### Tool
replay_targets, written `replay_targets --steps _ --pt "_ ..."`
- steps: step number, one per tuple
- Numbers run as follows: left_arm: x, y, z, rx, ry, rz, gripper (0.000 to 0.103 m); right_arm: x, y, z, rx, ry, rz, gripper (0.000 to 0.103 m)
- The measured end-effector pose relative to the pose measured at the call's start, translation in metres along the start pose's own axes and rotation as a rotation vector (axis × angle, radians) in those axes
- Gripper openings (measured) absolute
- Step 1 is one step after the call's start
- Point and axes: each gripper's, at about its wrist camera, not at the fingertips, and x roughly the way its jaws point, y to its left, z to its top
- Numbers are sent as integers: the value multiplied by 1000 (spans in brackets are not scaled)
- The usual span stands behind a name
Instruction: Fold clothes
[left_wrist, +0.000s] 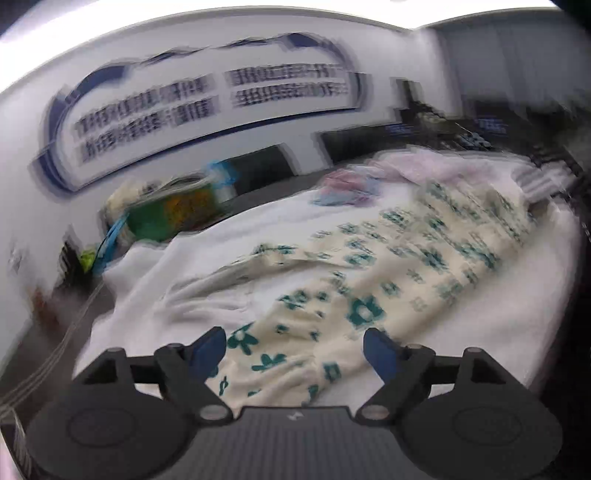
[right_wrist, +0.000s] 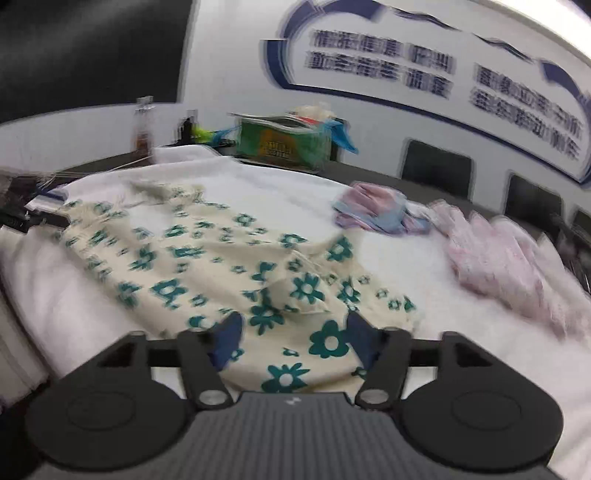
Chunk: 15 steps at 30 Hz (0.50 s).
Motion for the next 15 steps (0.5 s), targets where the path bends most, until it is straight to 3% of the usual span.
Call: replay_targets --steps 5,8,10,11,15 --pt "18 7 -1 75 115 -80 77 3 -5 -1 -104 89 33 67" --pt "26 11 1 85 132 -118 71 6 0 -5 -150 115 71 67" --pt "31 16 4 64 148 -119 57 9 4 -8 -173 123 86 68" --pt "32 18 4 46 162 -112 44 12 5 -10 -183 134 83 68" --pt "26 25 2 10 169 -151 26 19 -3 -15 -178 151 80 64"
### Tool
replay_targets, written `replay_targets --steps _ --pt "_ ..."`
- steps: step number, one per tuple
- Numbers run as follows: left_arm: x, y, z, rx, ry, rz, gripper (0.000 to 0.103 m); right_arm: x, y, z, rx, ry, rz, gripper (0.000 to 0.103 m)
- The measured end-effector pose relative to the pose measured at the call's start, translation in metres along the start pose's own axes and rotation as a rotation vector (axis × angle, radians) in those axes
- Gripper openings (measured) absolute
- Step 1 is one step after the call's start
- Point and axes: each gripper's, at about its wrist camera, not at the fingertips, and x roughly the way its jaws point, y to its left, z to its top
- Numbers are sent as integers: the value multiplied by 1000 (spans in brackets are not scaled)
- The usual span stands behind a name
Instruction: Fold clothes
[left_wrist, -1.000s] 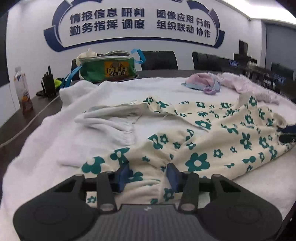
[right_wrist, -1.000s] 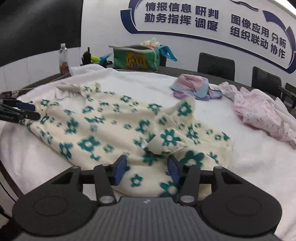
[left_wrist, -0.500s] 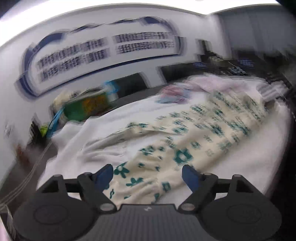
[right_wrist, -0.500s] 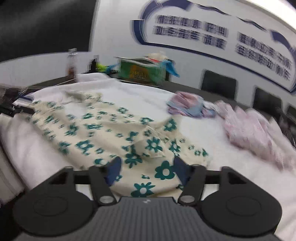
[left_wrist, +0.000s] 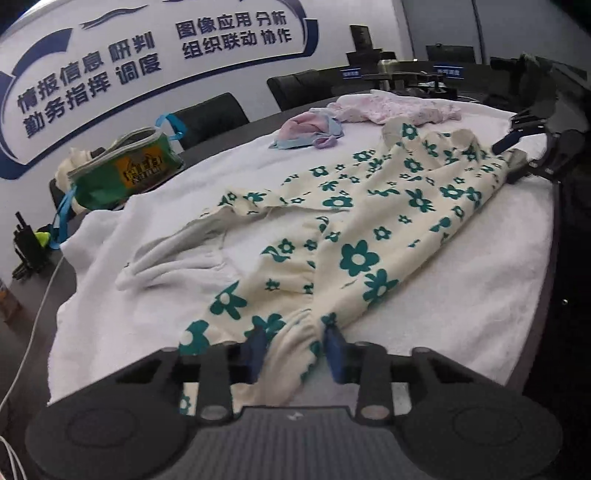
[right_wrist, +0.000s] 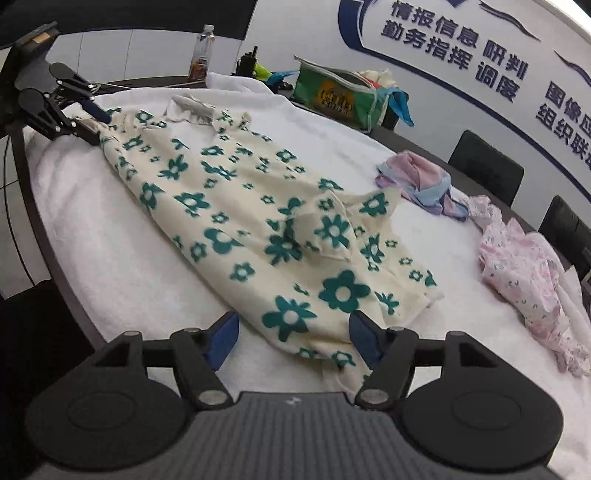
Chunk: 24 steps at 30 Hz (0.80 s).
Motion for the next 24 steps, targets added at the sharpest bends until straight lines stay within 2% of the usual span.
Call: replay_targets --steps 1,2,3,4,5,9,13,17,18,20,22,24 --pt "-1 0 -1 2 -3 -6 23 2 -4 -1 15 -1 1 56" --pt "-3 0 -1 2 -6 -12 17 3 -8 -1 30 -4 5 42" --pt "-4 2 0 -16 -12 -21 9 5 -12 -1 45 -8 8 33" --pt "-7 4 1 -27 -21 -27 6 5 -15 0 55 -14 17 18" --pt "-11 4 1 -29 -32 -22 5 4 -17 2 55 -26 29 10" --pt "-24 5 2 -32 -49 -49 2 -7 -17 7 32 -58 37 5" --pt "-30 -1 -5 13 -16 -79 1 -26 -18 8 28 -67 44 4" --pt "-34 -5 -6 2 0 -154 2 -41 -20 7 33 -54 46 3" --pt "-33 -5 -6 3 13 -173 3 -41 -23 6 46 -38 53 3" --pt "-31 -7 -6 10 10 -160 10 -35 -25 5 55 25 102 6" --pt "-42 -4 -1 -14 -38 -183 22 -28 -21 6 20 74 143 8" --pt "-53 -4 11 -38 -124 -142 55 -39 -27 17 59 -21 205 8"
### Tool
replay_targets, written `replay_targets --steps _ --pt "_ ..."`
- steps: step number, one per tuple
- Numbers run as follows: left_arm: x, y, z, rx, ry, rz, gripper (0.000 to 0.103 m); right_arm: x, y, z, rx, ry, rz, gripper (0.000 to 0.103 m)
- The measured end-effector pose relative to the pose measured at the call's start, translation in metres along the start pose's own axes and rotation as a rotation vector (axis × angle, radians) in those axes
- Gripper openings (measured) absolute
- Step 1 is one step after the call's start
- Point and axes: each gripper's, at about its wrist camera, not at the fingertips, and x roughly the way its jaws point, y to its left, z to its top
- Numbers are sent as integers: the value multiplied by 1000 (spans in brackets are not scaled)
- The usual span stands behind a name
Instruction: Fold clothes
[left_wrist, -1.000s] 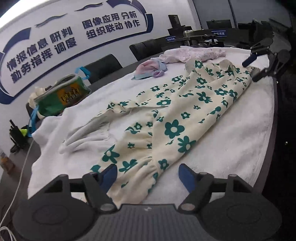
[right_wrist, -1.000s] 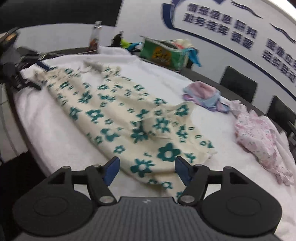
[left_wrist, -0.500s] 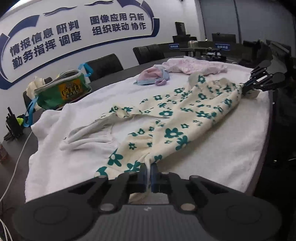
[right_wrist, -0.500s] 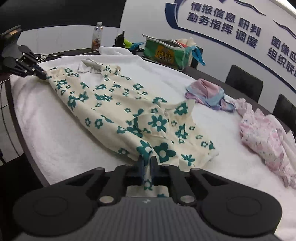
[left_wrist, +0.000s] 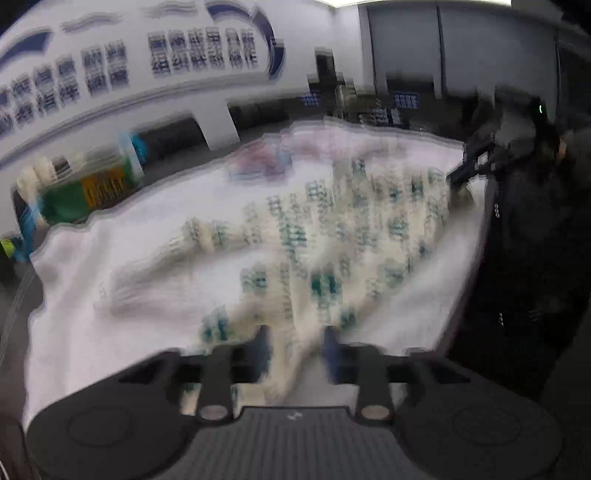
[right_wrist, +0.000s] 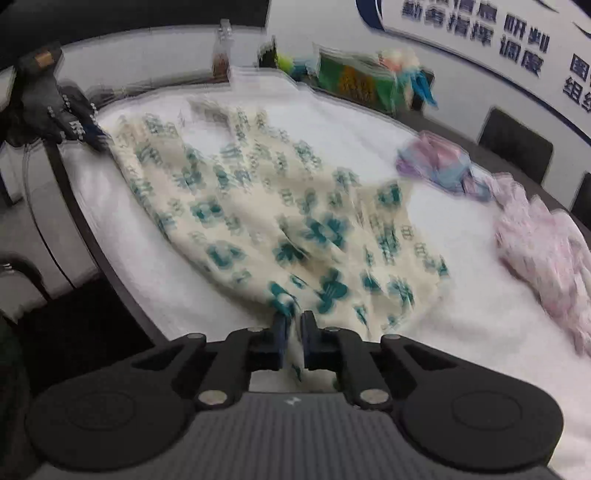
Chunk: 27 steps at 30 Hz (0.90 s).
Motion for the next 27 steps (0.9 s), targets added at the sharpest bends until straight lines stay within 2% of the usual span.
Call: replay_targets --steps 2,3,4,6,7,8,10,11,15,16,18,21,22,23,25,27 --pt "8 -5 17 -20 -57 40 58 -8 -1 19 14 -138 57 8" --pt "23 -6 25 -42 -47 39 57 -7 0 31 21 -209 75 9" --pt "38 -8 32 -63 -32 38 53 2 1 46 38 -264 80 14" --pt "71 -10 35 -75 77 38 15 31 5 77 56 -289 75 24" --pt "84 -10 30 -80 113 66 12 49 7 93 51 -288 62 35" --pt "95 -9 25 -89 143 92 15 66 9 109 46 -288 50 45" --pt "97 -2 15 -172 109 105 22 108 9 141 26 -229 61 52" --pt "97 1 10 -210 93 112 26 130 8 157 15 -187 74 52" --pt "79 -5 4 -247 33 170 35 217 5 218 -17 -24 142 52" --pt "69 -5 3 -269 6 188 37 236 1 225 24 9 194 52" --pt "50 -4 1 -313 -46 223 50 273 -12 237 148 75 291 52" --pt "32 2 -5 -388 -77 306 52 304 -20 242 221 116 335 48" --pt "26 7 -8 -424 -86 331 52 310 -21 243 226 126 345 32" --pt "22 13 -11 -466 -95 355 52 311 -19 241 214 137 351 8" --pt "15 24 -14 -532 -115 400 52 308 -11 237 171 124 362 4" --pt "2 30 -18 -571 -161 437 52 278 12 235 35 -21 352 4"
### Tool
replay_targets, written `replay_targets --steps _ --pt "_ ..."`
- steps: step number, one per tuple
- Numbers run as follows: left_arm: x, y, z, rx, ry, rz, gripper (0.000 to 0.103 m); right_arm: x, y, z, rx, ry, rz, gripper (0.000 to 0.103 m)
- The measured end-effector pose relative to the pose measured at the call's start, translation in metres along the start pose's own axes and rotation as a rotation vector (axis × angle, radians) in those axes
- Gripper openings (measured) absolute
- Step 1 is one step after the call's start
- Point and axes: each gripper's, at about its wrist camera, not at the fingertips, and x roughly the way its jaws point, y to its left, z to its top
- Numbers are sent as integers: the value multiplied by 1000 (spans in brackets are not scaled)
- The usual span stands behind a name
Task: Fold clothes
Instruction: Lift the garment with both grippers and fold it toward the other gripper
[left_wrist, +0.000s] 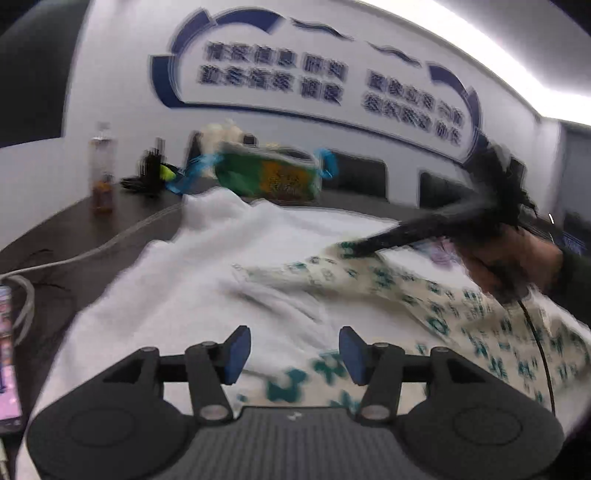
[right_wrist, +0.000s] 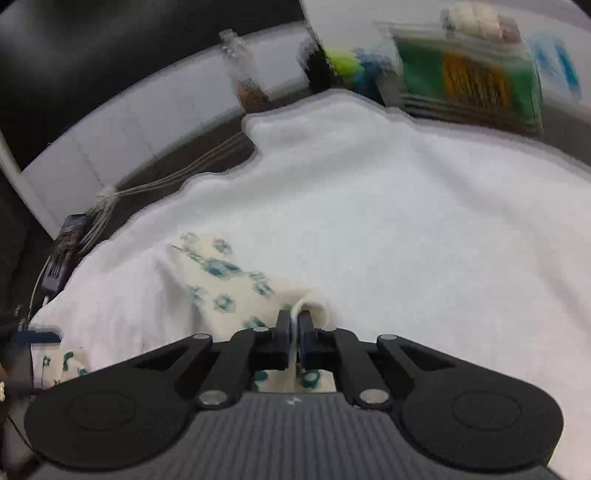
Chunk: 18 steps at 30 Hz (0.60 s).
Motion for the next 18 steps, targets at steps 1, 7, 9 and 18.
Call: replay_targets --steps 1,7,9,18 --pt "-5 5 2 -20 -24 9 52 -15 24 -3 -130 -61 -18 4" --pt "6 8 19 -112 -10 -49 58 -22 171 -71 -745 -36 -150 4" --pt "27 -1 25 -108 42 -52 58 -5 195 -93 -830 14 -147 5" --pt "109 -7 56 -160 286 -51 60 -119 96 -71 -477 -100 -336 49"
